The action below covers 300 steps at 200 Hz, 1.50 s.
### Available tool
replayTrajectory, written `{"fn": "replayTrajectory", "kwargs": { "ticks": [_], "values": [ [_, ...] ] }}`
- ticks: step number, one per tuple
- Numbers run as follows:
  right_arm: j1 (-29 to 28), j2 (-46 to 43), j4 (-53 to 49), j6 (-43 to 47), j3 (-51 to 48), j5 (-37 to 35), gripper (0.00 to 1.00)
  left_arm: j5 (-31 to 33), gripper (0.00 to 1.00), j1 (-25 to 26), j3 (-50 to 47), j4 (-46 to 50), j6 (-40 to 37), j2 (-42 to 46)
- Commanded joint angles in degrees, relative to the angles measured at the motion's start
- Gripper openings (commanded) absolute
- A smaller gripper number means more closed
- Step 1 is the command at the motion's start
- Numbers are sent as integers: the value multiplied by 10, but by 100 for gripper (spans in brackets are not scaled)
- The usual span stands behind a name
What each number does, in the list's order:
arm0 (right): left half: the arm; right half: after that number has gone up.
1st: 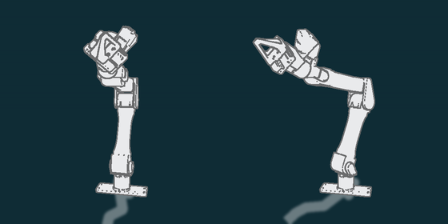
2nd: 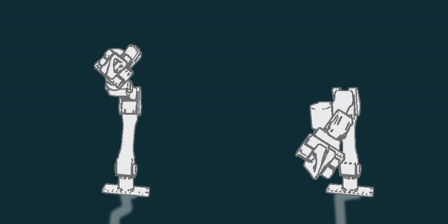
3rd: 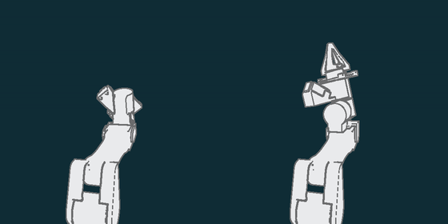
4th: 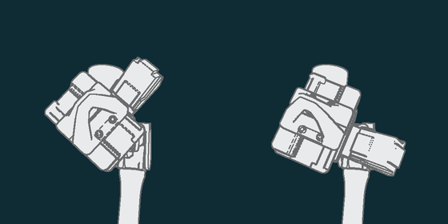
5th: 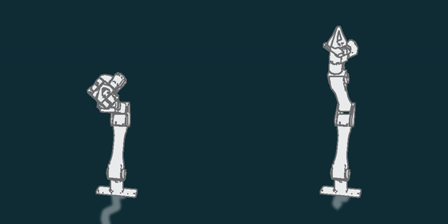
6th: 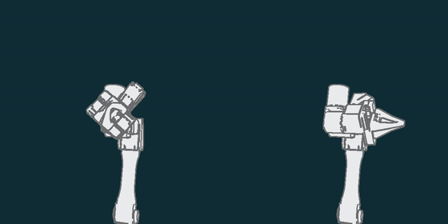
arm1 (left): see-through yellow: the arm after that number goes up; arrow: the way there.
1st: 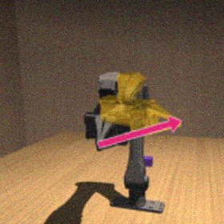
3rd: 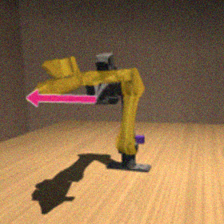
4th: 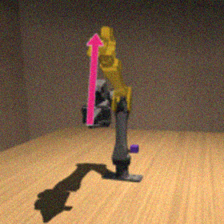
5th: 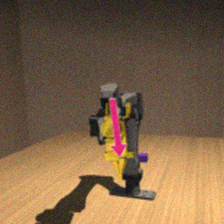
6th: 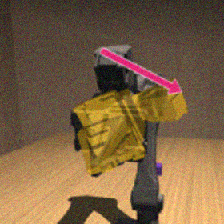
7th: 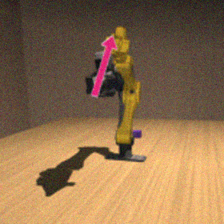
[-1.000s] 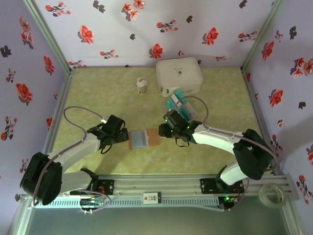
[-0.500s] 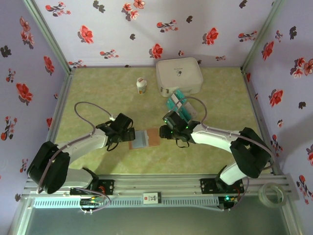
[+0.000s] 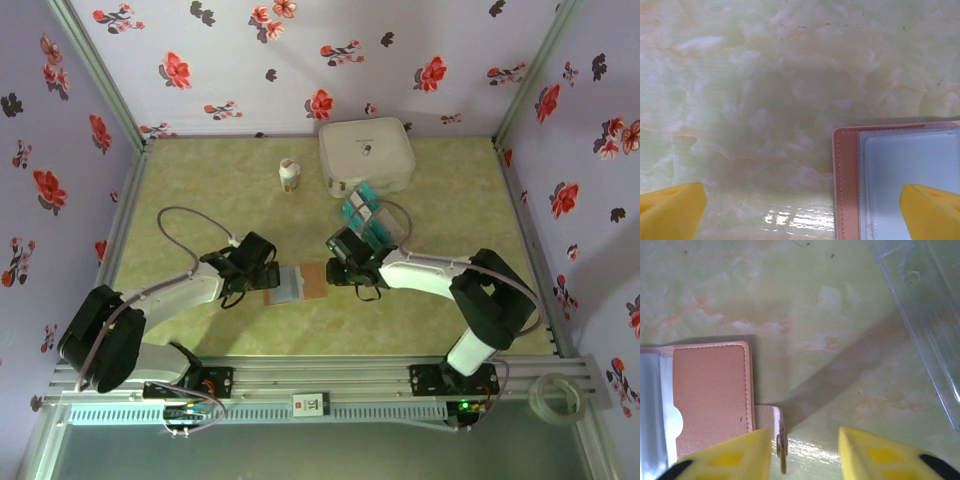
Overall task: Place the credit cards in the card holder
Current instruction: Move the card holder to the center of the table, then pick up the credit card from the storage box.
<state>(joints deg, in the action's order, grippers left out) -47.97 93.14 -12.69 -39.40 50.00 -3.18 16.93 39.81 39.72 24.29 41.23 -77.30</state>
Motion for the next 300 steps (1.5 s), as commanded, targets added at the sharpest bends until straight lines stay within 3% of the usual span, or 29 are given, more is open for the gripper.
{"fn": "replayTrajectory", "kwargs": {
  "ticks": [1,35,69,87,120,162,208,234,256,300],
  "values": [
    [5,-1,-1,10,15,-2,25,4,100,7,11,0,-2,-6],
    [5,-29,-25,30,3,-2,7,3,100,10,12,3,-6,-4],
    [15,-63,-56,50,-18,-15,5,3,100,11,13,7,-8,-2],
    [24,-73,-59,53,-26,-7,9,3,100,11,13,7,-7,-2],
    [27,-100,-81,56,-15,2,40,2,100,11,14,6,-8,-4],
    [37,-163,-152,83,44,-43,52,-5,100,11,24,8,-20,-8],
    [76,-165,-213,153,117,-115,49,-10,100,12,31,1,-25,-11],
    [105,-148,-227,186,149,-117,47,-12,100,12,33,-10,-25,-12],
    [137,-116,-261,207,194,-70,48,-13,100,12,37,-18,-21,-18],
    [145,-33,-320,245,264,-62,39,-27,100,12,40,-27,-13,-30]
  ]
}}
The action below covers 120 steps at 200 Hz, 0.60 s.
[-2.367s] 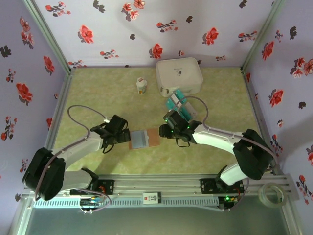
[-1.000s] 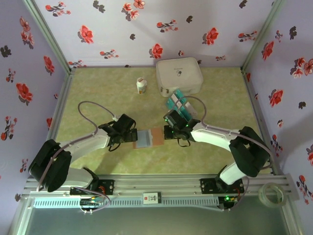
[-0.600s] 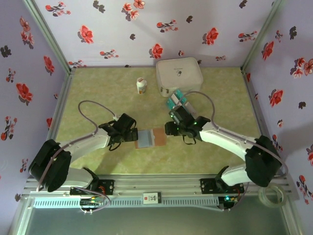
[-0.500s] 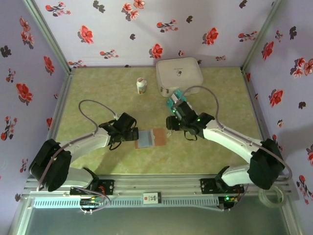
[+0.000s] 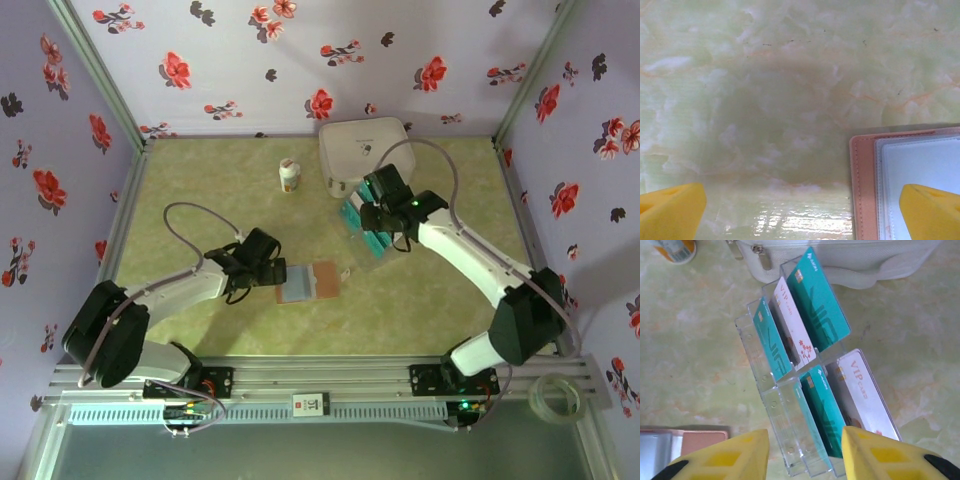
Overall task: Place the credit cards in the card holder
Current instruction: Pick up the credit card from the storage box.
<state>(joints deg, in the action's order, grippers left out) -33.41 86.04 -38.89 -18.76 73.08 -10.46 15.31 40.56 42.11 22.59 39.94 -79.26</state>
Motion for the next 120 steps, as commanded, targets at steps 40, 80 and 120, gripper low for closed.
{"fn": "replayTrajectory", "kwargs": {
  "ticks": [40,80,120],
  "values": [
    [-1,91,-73,54,44,-13,36,-12,100,4,18,-6,-8,-12],
    [-2,121,-79,61,43,-19,33,-13,100,4,18,-4,-10,-14],
    [-4,138,-77,68,37,-24,29,-17,100,4,18,-9,-9,-20]
  ]
}}
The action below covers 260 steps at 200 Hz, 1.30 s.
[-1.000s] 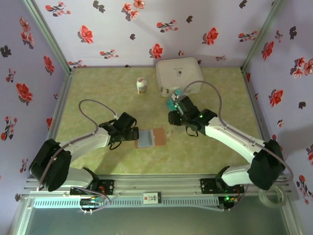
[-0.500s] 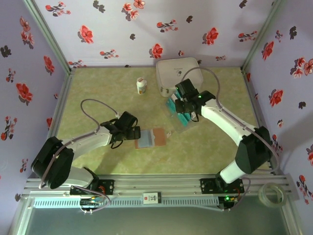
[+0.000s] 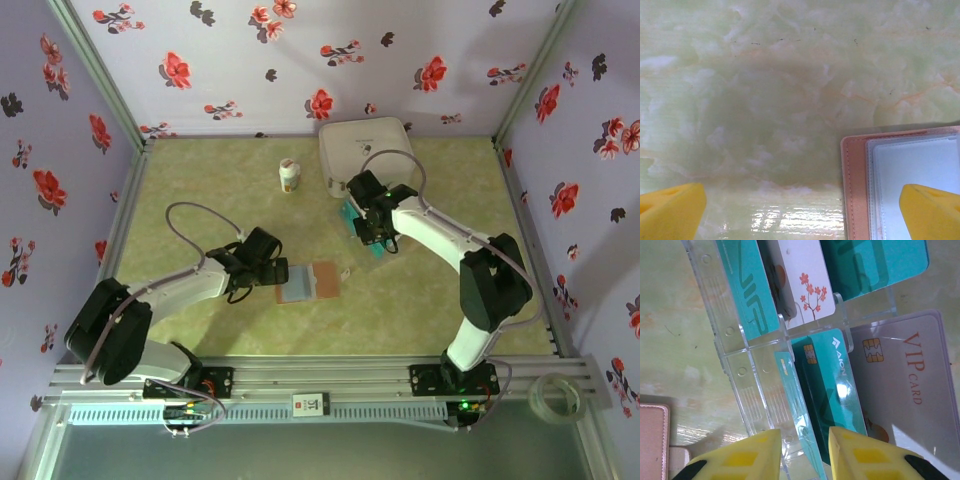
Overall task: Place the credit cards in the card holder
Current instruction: Pick up the credit card from the storage box.
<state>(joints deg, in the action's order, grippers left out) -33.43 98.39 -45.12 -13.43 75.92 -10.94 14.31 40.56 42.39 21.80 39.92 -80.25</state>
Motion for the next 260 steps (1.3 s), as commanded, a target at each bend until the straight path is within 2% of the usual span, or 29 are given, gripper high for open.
{"fn": "replayTrajectory", "kwargs": {
  "ticks": [1,136,168,195,260],
  "values": [
    [-3,15,-14,15,8,-19,29,-7,100,4,15,-1,-8,-11],
    [-6,38,-12,23,13,-21,18,-11,100,5,5,-5,-6,-10],
    [-5,41,-13,27,15,-16,11,-11,100,4,4,-5,-7,-10],
    [-5,42,-18,42,21,-7,0,-11,100,4,3,-5,-9,-9],
    [-7,13,-60,61,61,34,0,-9,100,4,15,18,-24,8]
  ]
}}
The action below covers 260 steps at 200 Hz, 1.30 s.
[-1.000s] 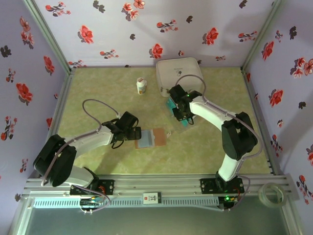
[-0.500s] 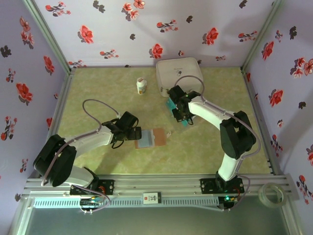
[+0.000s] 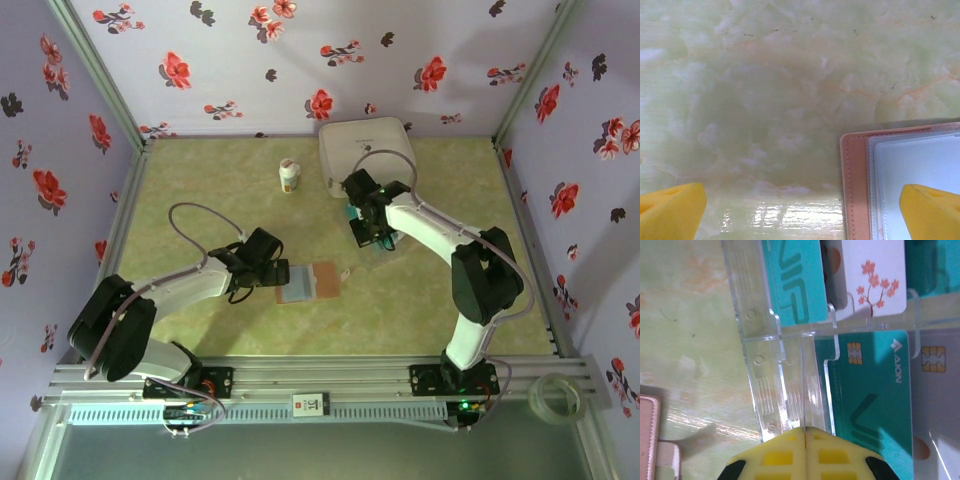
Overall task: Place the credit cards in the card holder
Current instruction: Pick up the credit card from the storage box, then insert the credit card into the card slot.
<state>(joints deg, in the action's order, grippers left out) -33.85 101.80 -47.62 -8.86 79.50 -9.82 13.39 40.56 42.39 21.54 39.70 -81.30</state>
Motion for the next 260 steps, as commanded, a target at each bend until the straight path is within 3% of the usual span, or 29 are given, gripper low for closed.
{"fn": "replayTrajectory", "kwargs": {
  "ticks": [1,58,127,154,192,230,260],
  "values": [
    [-3,-23,-36,14,26,24,0,0,100,4,16,21,-23,18],
    [-11,-119,-3,-38,14,110,0,3,100,3,36,73,-39,30],
    [-13,-214,346,-239,-204,281,0,-1,100,4,50,118,-19,76],
    [-29,-231,436,-291,-271,270,0,7,100,4,48,134,-18,81],
    [-68,-243,525,-321,-345,238,0,9,100,5,17,84,-23,80],
    [-70,-227,661,-359,-425,269,0,6,100,12,6,39,-33,68],
    [-70,-200,714,-377,-458,278,0,7,100,25,3,21,-38,53]
  ]
}}
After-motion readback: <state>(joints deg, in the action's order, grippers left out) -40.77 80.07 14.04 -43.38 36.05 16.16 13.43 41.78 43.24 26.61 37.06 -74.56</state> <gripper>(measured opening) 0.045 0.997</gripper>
